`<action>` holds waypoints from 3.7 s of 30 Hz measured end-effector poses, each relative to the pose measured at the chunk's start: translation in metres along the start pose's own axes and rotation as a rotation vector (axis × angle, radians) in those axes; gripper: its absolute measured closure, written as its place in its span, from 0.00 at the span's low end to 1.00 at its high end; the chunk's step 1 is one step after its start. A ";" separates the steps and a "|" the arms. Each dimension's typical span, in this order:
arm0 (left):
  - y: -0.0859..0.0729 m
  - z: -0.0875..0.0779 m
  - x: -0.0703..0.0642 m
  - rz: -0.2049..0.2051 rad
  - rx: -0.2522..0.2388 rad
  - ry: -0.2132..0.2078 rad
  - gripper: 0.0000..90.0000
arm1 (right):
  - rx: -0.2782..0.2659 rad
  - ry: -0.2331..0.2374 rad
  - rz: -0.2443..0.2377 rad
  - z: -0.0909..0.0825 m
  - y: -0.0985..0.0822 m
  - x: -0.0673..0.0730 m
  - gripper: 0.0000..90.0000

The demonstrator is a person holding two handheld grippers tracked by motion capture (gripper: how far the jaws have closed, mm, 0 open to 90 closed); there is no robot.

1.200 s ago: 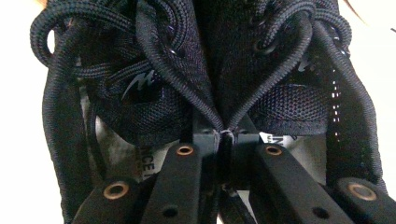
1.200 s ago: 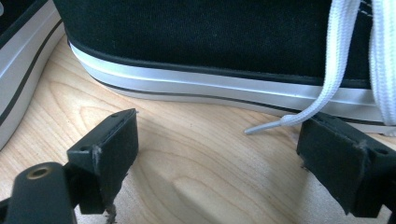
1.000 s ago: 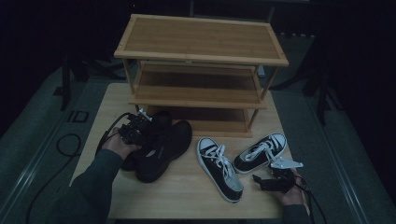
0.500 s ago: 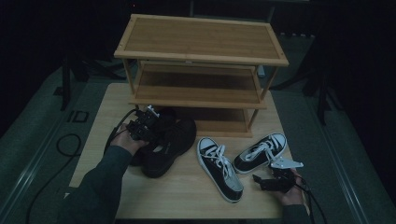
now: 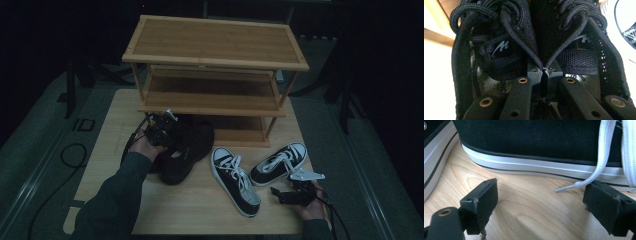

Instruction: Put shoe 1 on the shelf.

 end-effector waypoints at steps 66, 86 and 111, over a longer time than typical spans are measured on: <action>-0.024 -0.048 -0.049 0.134 -0.197 -0.072 0.72 | 0.004 -0.005 -0.003 0.000 0.000 0.000 0.14; -0.056 -0.020 -0.067 0.200 -0.209 -0.087 1.00 | 0.005 -0.006 -0.005 0.000 0.000 0.000 0.14; -0.073 0.051 -0.094 0.263 -0.103 -0.046 1.00 | 0.004 -0.004 -0.003 0.000 0.000 0.000 0.14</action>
Point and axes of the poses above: each handheld gripper's, and its own axes: z roughly forward along the jaws, y roughly out of its top, x roughly to its left, the point moved 7 cm from there along z, roughly forward along the jaws, and after that the axes turned 5 degrees about y, right-handed, at the moved point
